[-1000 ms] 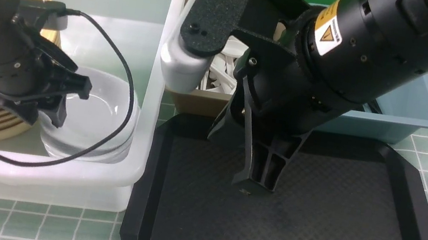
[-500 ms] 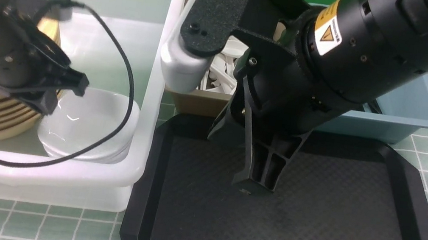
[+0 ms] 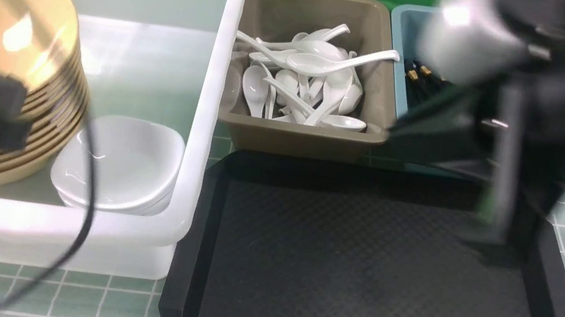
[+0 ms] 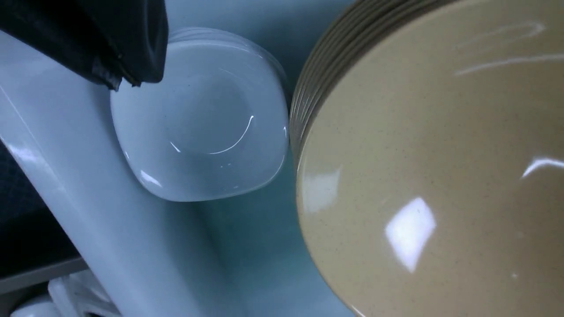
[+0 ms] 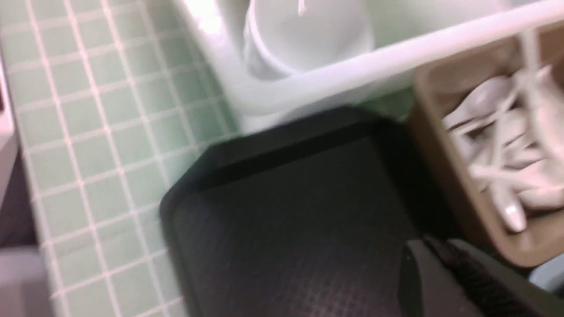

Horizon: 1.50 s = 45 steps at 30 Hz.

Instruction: On blue table put chopsticks spoon bowls plates into blue grey white boxes.

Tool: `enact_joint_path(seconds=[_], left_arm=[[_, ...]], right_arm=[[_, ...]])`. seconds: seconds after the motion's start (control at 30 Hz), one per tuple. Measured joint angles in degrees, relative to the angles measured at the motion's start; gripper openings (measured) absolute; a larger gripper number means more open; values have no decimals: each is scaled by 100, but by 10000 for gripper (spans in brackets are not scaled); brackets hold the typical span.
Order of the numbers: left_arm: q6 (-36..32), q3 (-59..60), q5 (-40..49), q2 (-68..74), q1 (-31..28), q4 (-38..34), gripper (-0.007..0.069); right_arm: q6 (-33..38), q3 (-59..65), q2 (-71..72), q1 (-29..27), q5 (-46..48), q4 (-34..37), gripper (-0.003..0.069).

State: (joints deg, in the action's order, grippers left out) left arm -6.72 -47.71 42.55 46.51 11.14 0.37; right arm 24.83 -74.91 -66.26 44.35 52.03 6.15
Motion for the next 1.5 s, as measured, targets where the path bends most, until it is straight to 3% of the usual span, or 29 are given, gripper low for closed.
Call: enact_joint_path(seconds=[0.33,0.6,1.5], left_arm=[[-10,1748,-1438,-1949,0,0,1],[-10,1992,-1583,-2313,0,0,1],[-33,2003,-1583,-2313,0,0,1]], right_arm=[[-43,2331,2266,0,-2629,507,97],[-104,3271,3187,0,-3809,606,98],[-121,3373,3241,0,-3917,624,93]])
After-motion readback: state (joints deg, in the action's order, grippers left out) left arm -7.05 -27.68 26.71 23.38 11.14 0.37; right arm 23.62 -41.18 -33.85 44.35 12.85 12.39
